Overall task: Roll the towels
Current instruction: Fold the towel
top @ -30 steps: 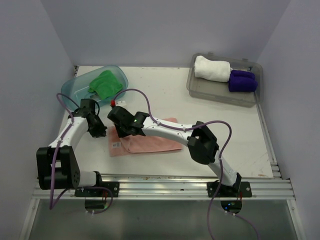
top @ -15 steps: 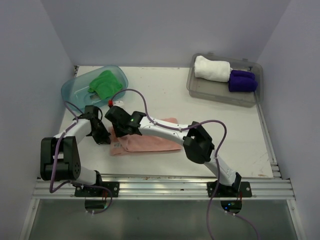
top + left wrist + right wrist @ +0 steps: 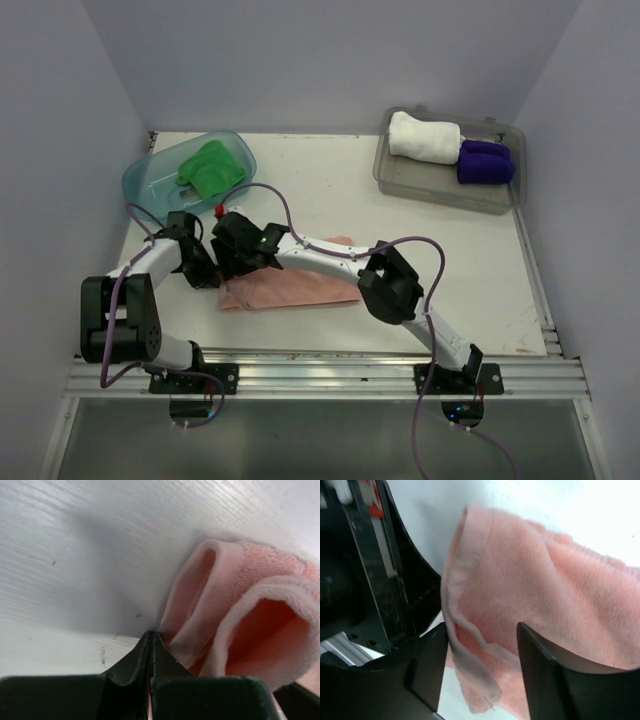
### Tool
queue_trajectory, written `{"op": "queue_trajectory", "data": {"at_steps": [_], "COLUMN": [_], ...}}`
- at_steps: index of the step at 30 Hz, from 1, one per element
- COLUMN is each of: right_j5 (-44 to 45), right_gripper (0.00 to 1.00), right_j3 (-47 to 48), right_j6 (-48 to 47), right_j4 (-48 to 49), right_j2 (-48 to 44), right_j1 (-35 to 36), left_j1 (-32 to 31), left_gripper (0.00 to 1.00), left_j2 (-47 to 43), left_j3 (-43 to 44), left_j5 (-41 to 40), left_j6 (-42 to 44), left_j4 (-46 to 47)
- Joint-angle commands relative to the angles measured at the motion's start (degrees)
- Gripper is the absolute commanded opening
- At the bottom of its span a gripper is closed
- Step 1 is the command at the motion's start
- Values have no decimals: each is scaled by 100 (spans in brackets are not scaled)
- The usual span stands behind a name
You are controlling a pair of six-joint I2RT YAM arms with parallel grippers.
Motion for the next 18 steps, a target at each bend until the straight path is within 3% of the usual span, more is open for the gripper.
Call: {"op": "queue_trajectory", "data": {"at_steps": [1,3,11,15,18], "right_j5": [-329,-347,74,285,286], "right_gripper": [62,63,61,60,47], "right_j3": [-46,-459,-3886,-4872,-5251], "right_j6": [-132,-106,35,114,45], "right_j4": [506,681,1245,1131,1078], "right_j2": [-566,-980,-3895,-4557,-4709], "right_j1": [-129,-401,-1735,-2256,-2528], "left_j1": [-12,58,331,287,-239], "left_gripper": [0,0,9,9,9], "left_j2": [-207,-443,-1200,-1403,-1289], "left_j3": [141,326,1195,1354,1565], "left_j5": [-158,-167,-484,-89,17], "left_j6": [-65,-21,23,23,-30], "left_j4": [-182,-368,-1081,-932,-861]}}
